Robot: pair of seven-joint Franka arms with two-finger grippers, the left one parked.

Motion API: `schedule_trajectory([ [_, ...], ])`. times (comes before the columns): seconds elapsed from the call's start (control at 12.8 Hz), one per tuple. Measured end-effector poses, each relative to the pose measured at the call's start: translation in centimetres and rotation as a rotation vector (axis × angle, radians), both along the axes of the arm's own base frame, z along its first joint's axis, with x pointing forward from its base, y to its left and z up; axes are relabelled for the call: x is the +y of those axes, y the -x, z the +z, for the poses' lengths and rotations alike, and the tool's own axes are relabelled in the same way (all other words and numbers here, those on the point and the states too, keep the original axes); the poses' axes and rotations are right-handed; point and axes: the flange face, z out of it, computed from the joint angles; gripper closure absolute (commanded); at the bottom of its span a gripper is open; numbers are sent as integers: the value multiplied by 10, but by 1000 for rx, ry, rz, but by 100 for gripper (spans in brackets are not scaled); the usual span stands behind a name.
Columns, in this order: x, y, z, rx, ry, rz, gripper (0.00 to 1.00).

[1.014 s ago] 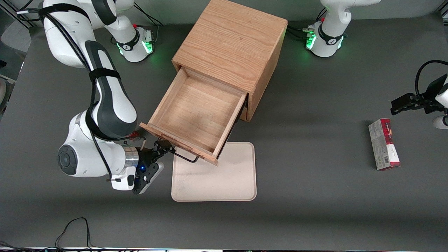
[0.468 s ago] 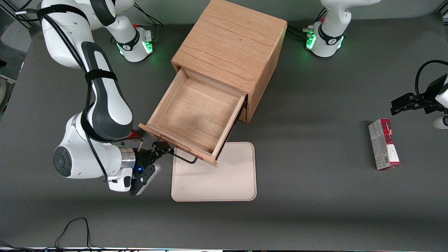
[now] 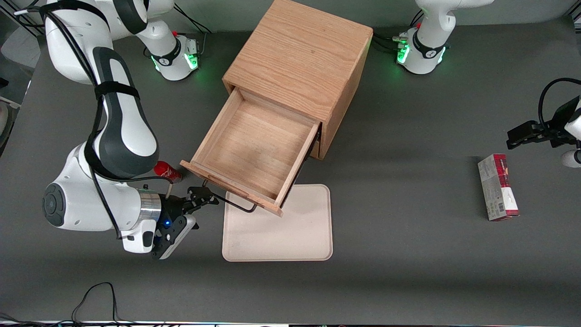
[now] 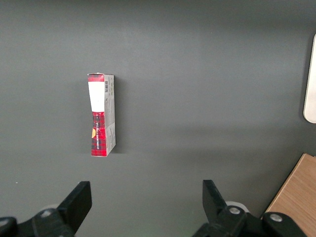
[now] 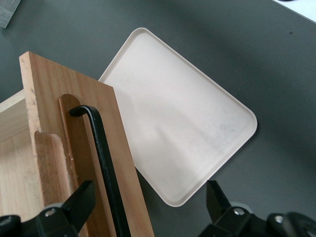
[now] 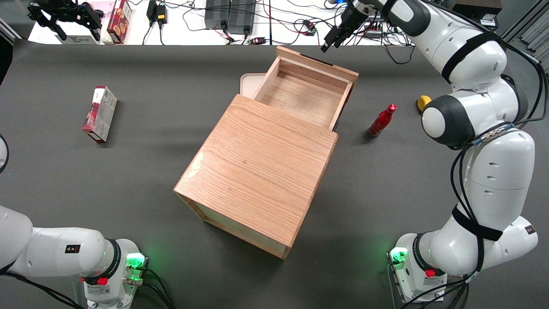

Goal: Open upper drawer

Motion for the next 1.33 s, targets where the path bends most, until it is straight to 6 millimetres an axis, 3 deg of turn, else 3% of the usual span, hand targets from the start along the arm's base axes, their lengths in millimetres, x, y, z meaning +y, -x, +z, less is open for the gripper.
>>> schedule_trajectory([
  [0.23, 5, 4, 1, 18, -3, 16, 0],
  [0.39, 0, 8, 12, 30, 10, 29, 0],
  [0.78, -27, 35, 78, 34, 163, 76, 0],
  [0.86, -41, 43, 91, 46, 187, 62, 0],
  [1.01, -89, 59, 109, 69, 234, -3, 0],
  [1.17, -138, 74, 114, 92, 308, -67, 0],
  [1.33, -171, 90, 112, 124, 367, -122, 0],
])
